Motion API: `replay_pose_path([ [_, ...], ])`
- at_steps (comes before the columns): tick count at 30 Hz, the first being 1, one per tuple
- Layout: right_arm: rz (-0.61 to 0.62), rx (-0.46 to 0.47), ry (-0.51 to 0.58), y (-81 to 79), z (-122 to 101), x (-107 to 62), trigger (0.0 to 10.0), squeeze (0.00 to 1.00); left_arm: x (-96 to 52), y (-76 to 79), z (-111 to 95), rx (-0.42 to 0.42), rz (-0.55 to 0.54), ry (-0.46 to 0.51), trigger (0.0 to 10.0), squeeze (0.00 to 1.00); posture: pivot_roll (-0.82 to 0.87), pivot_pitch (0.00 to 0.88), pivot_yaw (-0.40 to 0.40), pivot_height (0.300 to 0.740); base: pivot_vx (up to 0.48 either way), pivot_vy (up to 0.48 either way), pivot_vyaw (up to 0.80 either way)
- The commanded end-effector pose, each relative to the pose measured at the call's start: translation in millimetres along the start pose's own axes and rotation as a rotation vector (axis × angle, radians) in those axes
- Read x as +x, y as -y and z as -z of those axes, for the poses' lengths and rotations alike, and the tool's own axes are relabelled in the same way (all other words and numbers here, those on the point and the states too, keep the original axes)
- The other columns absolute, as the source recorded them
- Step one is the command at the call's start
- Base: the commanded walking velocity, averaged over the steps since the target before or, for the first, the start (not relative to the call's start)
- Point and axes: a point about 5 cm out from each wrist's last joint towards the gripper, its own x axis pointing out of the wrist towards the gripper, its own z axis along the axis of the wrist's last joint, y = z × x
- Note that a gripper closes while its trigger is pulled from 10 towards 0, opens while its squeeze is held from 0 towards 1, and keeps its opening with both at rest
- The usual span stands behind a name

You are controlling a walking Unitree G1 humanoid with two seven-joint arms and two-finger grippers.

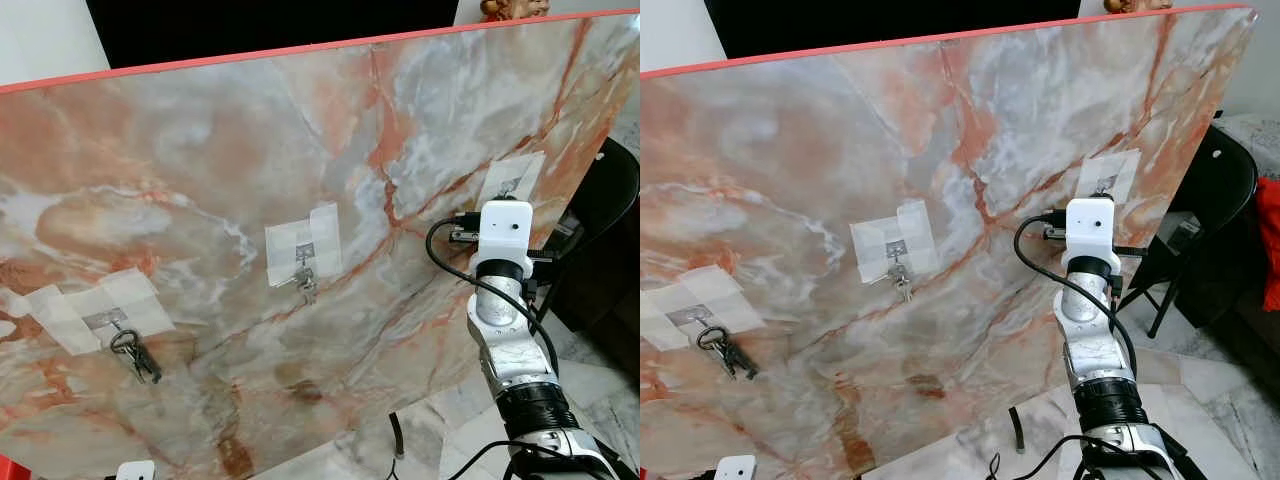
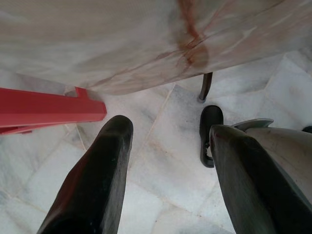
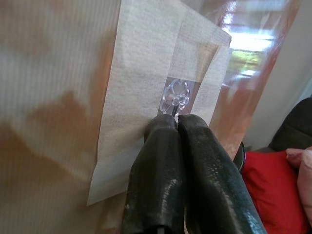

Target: Hang keys on a hook

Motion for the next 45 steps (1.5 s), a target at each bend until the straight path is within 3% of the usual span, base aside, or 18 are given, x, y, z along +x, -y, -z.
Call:
replay_pose_path([
  [1, -0.015, -0.001, 0.002, -1.7, -4, 4.0, 10.0, 0.0, -0.6, 0.0, 4, -0.002, -0.003, -0.019, 10.0, 0.0, 0.03, 0.0, -0.013, 0.74, 0.0, 0.0, 0.0],
  [10, -0.035, 0.007, -0.009, -4.2, -3, 3.4, 10.0, 0.0, -0.6, -0.3, 4, -0.003, -0.005, -0.019, 10.0, 0.0, 0.03, 0.0, -0.013, 0.74, 0.0, 0.0, 0.0],
  [11, -0.037, 0.012, -0.005, -4.5, -3, 3.2, 10.0, 0.58, -0.6, -0.3, 4, -0.002, -0.005, -0.019, 10.0, 0.0, 0.03, 0.0, -0.013, 0.74, 0.0, 0.0, 0.0],
  [12, -0.042, 0.03, 0.005, -5.3, -5, 2.8, 10.0, 0.96, -0.6, -0.3, 4, -0.002, -0.005, -0.019, 10.0, 0.0, 0.03, 0.0, -0.013, 0.74, 0.0, 0.0, 0.0],
  [22, -0.102, 0.083, 0.093, -14.0, -18, -1.7, 10.0, 0.91, -0.7, -0.5, 4, 0.003, -0.003, -0.02, 10.0, 0.0, 0.03, 0.0, -0.011, 0.74, 0.0, 0.0, 0.0],
  [23, -0.108, 0.086, 0.101, -14.8, -19, -2.4, 10.0, 0.82, -0.7, -0.5, 4, 0.003, -0.003, -0.02, 10.0, 0.0, 0.03, 0.0, -0.011, 0.74, 0.0, 0.0, 0.0],
  [24, -0.112, 0.088, 0.106, -15.2, -20, -2.9, 10.0, 0.82, -0.7, -0.5, 4, 0.004, -0.003, -0.02, 10.0, 0.0, 0.03, 0.0, -0.011, 0.74, 0.0, 0.0, 0.0],
  [25, -0.128, 0.099, 0.12, -16.2, -21, -4.5, 10.0, 0.0, -0.7, -0.5, 4, 0.004, -0.003, -0.02, 10.0, 0.0, 0.03, 0.0, -0.011, 0.74, 0.0, 0.0, 0.0],
  [30, -0.198, 0.122, 0.151, -19.4, -22, -14.3, 10.0, 0.0, -0.8, -0.7, 5, 0.005, -0.002, -0.022, 10.0, 0.0, 0.03, 0.0, -0.014, 0.74, 0.0, 0.0, 0.0],
  [39, -0.303, 0.085, 0.046, -14.4, 16, -58.5, 10.0, 0.0, -1.1, -1.2, 6, 0.009, -0.002, -0.024, 10.0, 0.0, 0.03, 0.0, -0.014, 0.74, 0.0, 0.0, 0.0],
  [41, -0.309, 0.083, 0.04, -13.8, 18, -61.2, 10.0, 0.0, -1.1, -1.3, 6, 0.01, -0.002, -0.024, 10.0, 0.0, 0.03, 0.0, -0.014, 0.74, 0.0, 0.0, 0.0],
  [42, -0.362, 0.073, -0.066, -11.0, 40, -74.6, 10.0, 0.0, -1.1, -1.6, 6, 0.012, -0.002, -0.024, 10.0, 0.0, 0.02, 0.0, -0.018, 0.74, 0.0, 0.0, 0.0],
  [44, -0.378, 0.07, -0.112, -9.9, 49, -79.6, 10.0, 0.0, -1.1, -1.7, 6, 0.012, -0.002, -0.024, 10.0, 0.0, 0.02, 0.0, -0.018, 0.74, 0.0, 0.0, 0.0],
  [45, -0.335, 0.089, -0.296, -2.0, 81, -87.3, 10.0, 0.0, -1.1, -1.7, 5, 0.014, -0.002, -0.024, 10.0, 0.0, 0.02, 0.0, -0.017, 0.74, 0.0, 0.0, 0.0],
])
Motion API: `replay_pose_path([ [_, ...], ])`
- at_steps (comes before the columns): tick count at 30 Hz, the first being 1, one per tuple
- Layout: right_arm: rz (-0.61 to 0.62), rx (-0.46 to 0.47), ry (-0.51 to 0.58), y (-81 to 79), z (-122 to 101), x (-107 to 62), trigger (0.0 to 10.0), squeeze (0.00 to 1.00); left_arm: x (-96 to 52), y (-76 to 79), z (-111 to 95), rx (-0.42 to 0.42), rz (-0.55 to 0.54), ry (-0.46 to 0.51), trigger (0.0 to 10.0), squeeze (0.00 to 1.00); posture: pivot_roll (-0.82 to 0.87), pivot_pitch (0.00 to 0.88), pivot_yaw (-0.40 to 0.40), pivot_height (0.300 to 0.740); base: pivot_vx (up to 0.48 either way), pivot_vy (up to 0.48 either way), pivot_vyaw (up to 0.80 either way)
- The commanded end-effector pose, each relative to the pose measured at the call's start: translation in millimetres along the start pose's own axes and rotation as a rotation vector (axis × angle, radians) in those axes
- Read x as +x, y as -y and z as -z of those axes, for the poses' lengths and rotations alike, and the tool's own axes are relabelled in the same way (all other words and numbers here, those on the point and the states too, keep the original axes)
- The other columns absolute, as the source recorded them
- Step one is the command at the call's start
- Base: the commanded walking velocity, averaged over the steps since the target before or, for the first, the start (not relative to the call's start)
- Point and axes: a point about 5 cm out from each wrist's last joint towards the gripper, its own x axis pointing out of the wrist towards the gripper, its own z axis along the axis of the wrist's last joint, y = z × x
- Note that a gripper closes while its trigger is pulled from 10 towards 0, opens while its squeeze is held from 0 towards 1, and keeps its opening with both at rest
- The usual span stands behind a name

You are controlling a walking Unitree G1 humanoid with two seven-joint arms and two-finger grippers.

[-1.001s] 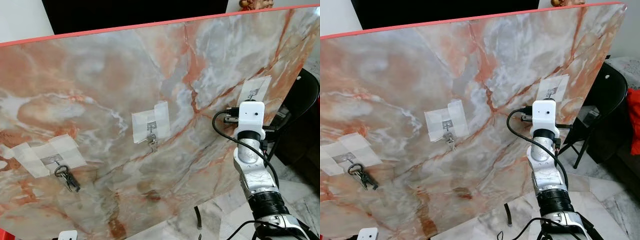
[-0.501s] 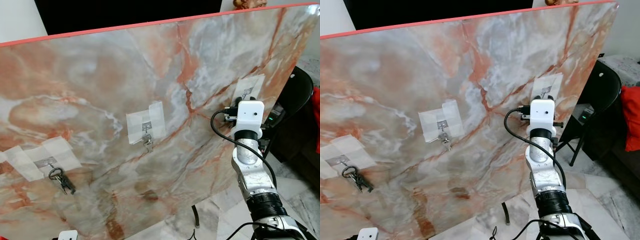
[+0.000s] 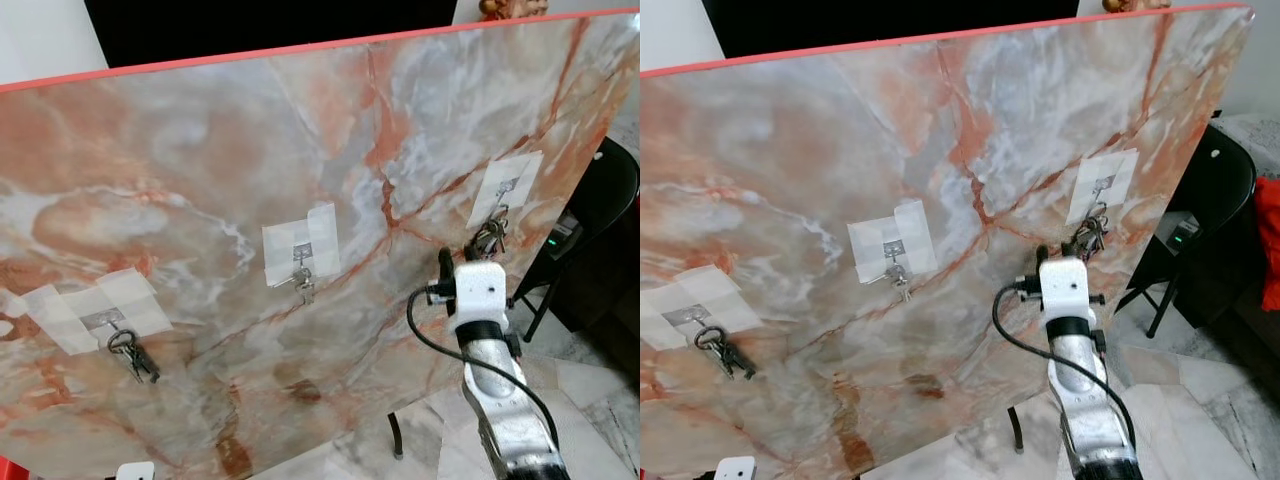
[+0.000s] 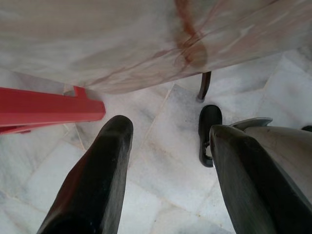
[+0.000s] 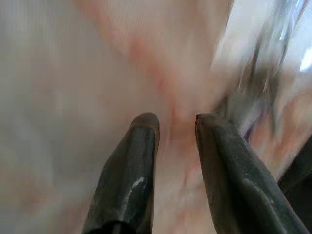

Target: Hang keys on a hook

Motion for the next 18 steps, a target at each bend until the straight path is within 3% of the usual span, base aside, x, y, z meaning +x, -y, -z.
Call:
replay_pose_path([
  [1, 0.023, 0.032, -0.1, 6.2, 18, -3.8, 10.0, 0.0, -0.7, -0.9, 4, 0.012, 0.0, -0.02, 10.0, 0.0, 0.02, 0.0, -0.017, 0.74, 0.0, 0.0, 0.0],
  [3, 0.073, 0.081, -0.22, 13.5, 42, -7.4, 10.0, 0.0, -0.7, -0.9, 4, 0.013, 0.0, -0.019, 10.0, 0.0, 0.02, 0.0, -0.015, 0.74, 0.0, 0.0, 0.0],
  [4, 0.073, 0.081, -0.22, 13.5, 42, -7.4, 10.0, 0.0, -0.7, -0.9, 4, 0.013, 0.0, -0.019, 10.0, 0.0, 0.02, 0.0, -0.015, 0.74, 0.0, 0.0, 0.0],
  [5, 0.094, 0.131, -0.307, 16.9, 60, -10.8, 10.0, 0.0, -0.6, -0.9, 3, 0.013, 0.0, -0.018, 10.0, 0.0, 0.01, 0.0, -0.009, 0.74, 0.0, 0.0, 0.0],
  [6, 0.094, 0.131, -0.307, 16.9, 60, -10.8, 10.0, 0.0, -0.6, -0.9, 3, 0.013, 0.0, -0.018, 10.0, 0.0, 0.01, 0.0, -0.009, 0.74, 0.0, 0.0, 0.0],
  [8, 0.119, 0.229, -0.549, 15.3, 108, -30.4, 10.0, 0.0, -0.4, -0.7, 2, 0.015, 0.001, -0.017, 10.0, 0.0, 0.01, 0.0, -0.004, 0.74, 0.0, 0.0, 0.0],
  [10, 0.118, 0.247, -0.61, 13.2, 119, -37.7, 10.0, 0.0, -0.3, -0.6, 2, 0.015, 0.001, -0.017, 10.0, 0.0, 0.01, 0.0, -0.004, 0.74, 0.0, 0.0, 0.0],
  [11, 0.103, 0.253, -0.697, 8.1, 133, -50.7, 10.0, 0.0, -0.2, -0.6, 2, 0.016, 0.001, -0.016, 10.0, 0.0, 0.01, 0.0, 0.0, 0.74, 0.0, 0.0, 0.0],
  [12, 0.103, 0.253, -0.697, 8.1, 133, -50.7, 10.0, 0.0, -0.2, -0.6, 2, 0.016, 0.001, -0.016, 10.0, 0.0, 0.01, 0.0, 0.0, 0.74, 0.0, 0.0, 0.0],
  [15, -0.002, 0.221, -0.943, -8.0, 167, -94.4, 10.0, 0.0, -0.1, -1.1, 1, 0.026, 0.001, -0.018, 10.0, 0.0, -0.01, 0.0, 0.015, 0.74, 0.0, 0.0, 0.0],
  [17, -0.002, 0.221, -0.943, -8.0, 167, -94.4, 10.0, 0.0, -0.1, -1.1, 1, 0.026, 0.001, -0.018, 10.0, 0.0, -0.01, 0.0, 0.015, 0.74, 0.0, 0.0, 0.0],
  [18, -0.063, 0.145, -1.014, -10.7, 176, -109.6, 10.0, 0.0, -0.1, -1.1, 1, 0.032, 0.002, -0.019, 10.0, 0.0, 0.0, 0.0, 0.013, 0.74, 0.0, 0.0, 0.0],
])
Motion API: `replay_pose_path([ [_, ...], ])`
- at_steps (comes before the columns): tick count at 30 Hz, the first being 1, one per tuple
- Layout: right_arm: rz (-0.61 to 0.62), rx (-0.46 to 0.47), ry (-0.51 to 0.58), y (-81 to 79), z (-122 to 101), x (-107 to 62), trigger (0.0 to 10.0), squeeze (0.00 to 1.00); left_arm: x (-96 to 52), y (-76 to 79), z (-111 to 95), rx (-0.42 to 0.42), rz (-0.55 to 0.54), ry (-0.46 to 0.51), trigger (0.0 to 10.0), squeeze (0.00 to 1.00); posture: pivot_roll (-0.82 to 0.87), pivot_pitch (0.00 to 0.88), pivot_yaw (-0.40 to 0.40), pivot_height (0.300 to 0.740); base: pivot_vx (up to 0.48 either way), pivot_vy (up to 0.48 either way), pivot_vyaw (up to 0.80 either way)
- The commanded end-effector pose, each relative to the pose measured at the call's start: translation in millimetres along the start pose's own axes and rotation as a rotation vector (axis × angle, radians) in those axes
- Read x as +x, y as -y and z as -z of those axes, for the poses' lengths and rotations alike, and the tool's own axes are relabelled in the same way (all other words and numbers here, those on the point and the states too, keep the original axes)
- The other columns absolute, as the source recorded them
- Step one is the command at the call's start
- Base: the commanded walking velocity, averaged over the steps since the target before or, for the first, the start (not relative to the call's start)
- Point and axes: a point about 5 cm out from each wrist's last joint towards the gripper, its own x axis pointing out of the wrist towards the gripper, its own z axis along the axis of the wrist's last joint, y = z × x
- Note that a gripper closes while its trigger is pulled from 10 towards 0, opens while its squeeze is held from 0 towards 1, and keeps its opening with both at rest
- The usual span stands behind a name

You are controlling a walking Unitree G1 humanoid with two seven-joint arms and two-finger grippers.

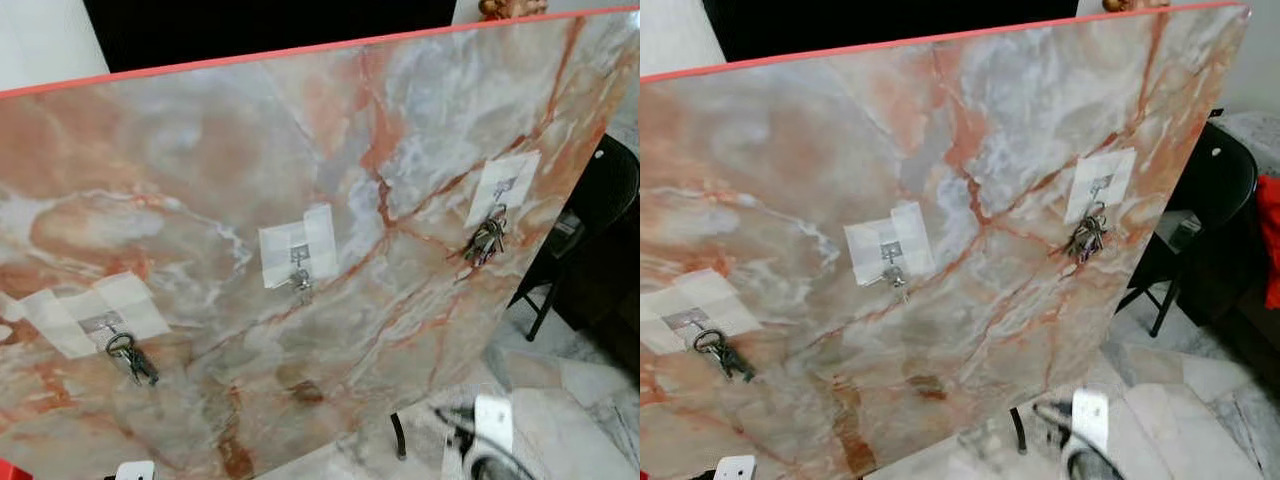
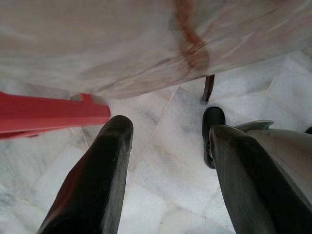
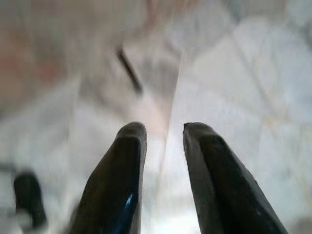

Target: Hang keys on a hook

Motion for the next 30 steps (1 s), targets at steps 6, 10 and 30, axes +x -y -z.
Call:
replay_pose_path([
  [6, -0.007, 0.148, -0.093, -5.4, 27, -2.3, 10.0, 0.0, -0.9, -2.3, 5, 0.025, -0.004, -0.027, 10.0, 0.0, 0.0, 0.0, 0.014, 0.74, 0.0, 0.0, 0.0],
  [10, -0.04, 0.098, -0.09, -15.1, 25, -1.5, 10.0, 0.0, -1.1, -2.4, 6, 0.032, -0.002, -0.032, 10.0, 0.0, 0.01, 0.0, 0.007, 0.74, 0.0, 0.0, 0.36],
  [30, -0.077, -0.037, -0.14, -27.1, 40, -4.3, 10.0, 0.0, -1.7, -2.0, 8, 0.046, 0.001, -0.037, 10.0, 0.0, 0.02, 0.0, 0.001, 0.74, 0.0, 0.0, 0.8],
])
